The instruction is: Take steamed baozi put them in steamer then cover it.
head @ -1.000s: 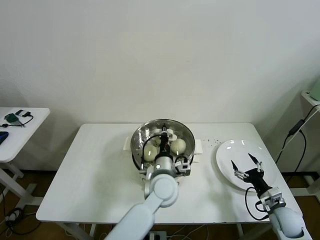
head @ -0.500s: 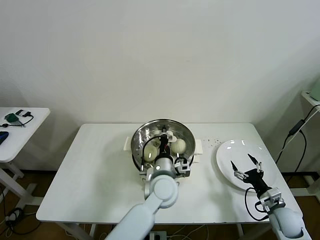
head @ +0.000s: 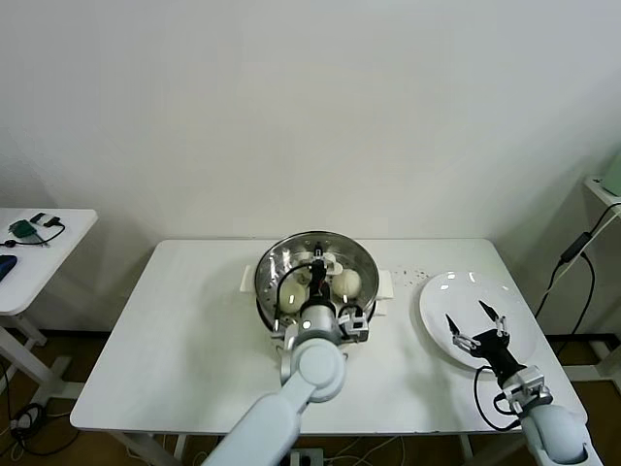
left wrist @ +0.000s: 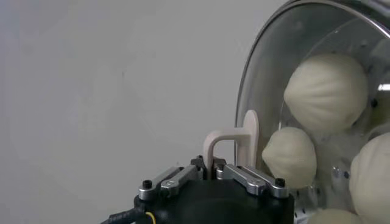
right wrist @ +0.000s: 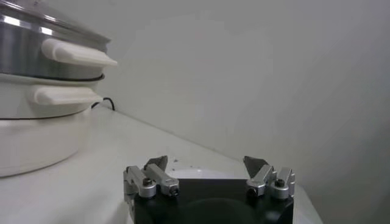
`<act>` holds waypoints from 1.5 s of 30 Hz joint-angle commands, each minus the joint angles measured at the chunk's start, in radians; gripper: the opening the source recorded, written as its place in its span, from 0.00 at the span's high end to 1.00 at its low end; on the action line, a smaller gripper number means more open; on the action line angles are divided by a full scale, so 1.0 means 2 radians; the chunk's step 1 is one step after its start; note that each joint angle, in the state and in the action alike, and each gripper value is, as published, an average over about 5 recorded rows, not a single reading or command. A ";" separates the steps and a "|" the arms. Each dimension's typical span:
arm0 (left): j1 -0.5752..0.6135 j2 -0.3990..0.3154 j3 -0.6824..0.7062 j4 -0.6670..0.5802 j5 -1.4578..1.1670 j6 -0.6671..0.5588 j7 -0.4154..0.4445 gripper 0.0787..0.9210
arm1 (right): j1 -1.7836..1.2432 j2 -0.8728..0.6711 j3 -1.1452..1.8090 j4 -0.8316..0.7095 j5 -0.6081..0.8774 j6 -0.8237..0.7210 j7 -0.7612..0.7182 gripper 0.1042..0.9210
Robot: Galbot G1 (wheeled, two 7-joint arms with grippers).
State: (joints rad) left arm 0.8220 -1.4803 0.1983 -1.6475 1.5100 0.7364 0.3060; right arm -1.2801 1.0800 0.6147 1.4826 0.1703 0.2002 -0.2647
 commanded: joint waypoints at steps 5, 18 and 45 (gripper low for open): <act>0.003 0.003 -0.005 -0.004 -0.017 0.019 0.004 0.92 | -0.001 0.001 0.001 0.000 -0.001 -0.001 -0.001 0.12; 0.023 0.042 -0.004 -0.094 -0.039 0.024 0.017 0.61 | -0.005 -0.008 0.006 0.027 -0.007 -0.082 0.006 0.12; 0.264 0.158 -0.235 -0.288 -0.470 -0.162 -0.265 0.12 | -0.006 0.004 0.006 0.058 0.011 -0.112 0.014 0.12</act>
State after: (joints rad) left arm 1.1014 -1.2368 0.0557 -2.0754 1.1642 0.7364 0.1414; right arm -1.2781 1.0784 0.6218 1.5825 0.1859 -0.0270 -0.2323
